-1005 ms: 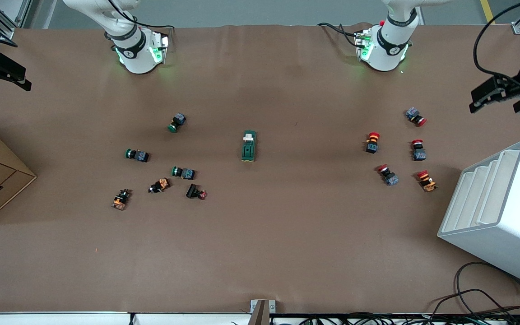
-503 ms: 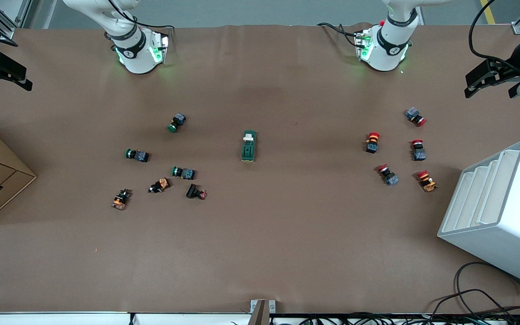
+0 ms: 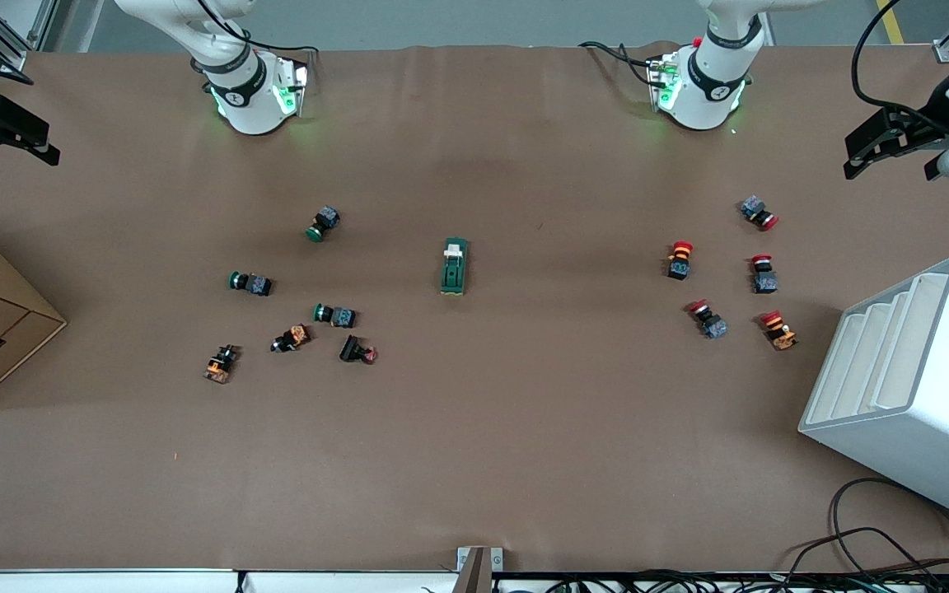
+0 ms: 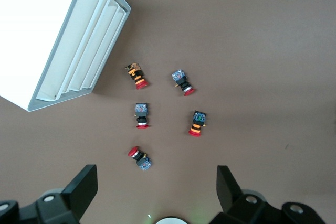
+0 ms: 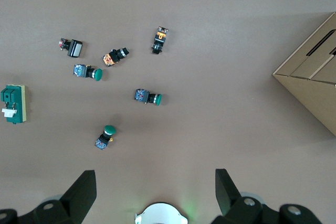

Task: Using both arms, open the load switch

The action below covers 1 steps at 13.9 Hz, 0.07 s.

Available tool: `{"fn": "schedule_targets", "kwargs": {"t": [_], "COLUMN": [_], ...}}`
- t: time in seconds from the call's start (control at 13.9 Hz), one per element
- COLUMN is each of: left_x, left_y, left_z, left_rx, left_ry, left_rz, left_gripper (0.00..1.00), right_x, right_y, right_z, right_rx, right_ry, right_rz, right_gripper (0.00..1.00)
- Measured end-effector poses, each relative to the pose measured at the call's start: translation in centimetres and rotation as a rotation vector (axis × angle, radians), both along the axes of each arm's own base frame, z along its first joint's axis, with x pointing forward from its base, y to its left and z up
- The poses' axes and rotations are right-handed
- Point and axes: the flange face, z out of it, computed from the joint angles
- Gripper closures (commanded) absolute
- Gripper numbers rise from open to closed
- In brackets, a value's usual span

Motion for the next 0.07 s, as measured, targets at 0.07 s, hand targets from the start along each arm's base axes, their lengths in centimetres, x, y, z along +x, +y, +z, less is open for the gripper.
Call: {"fn": "schedule_targets", "kwargs": {"t": [0.07], "left_x": [0.04], "left_y": [0.11], "left_z": [0.18], "left_rx": [0.0], "left_ry": [-0.005], "left_rz": [0.002], "left_gripper": [0.0], "right_x": [0.0], "right_y": [0.0], "right_z": [0.0], "right_rx": [0.0], "right_ry": [0.0], "right_rz": [0.001], "right_gripper": [0.0]}}
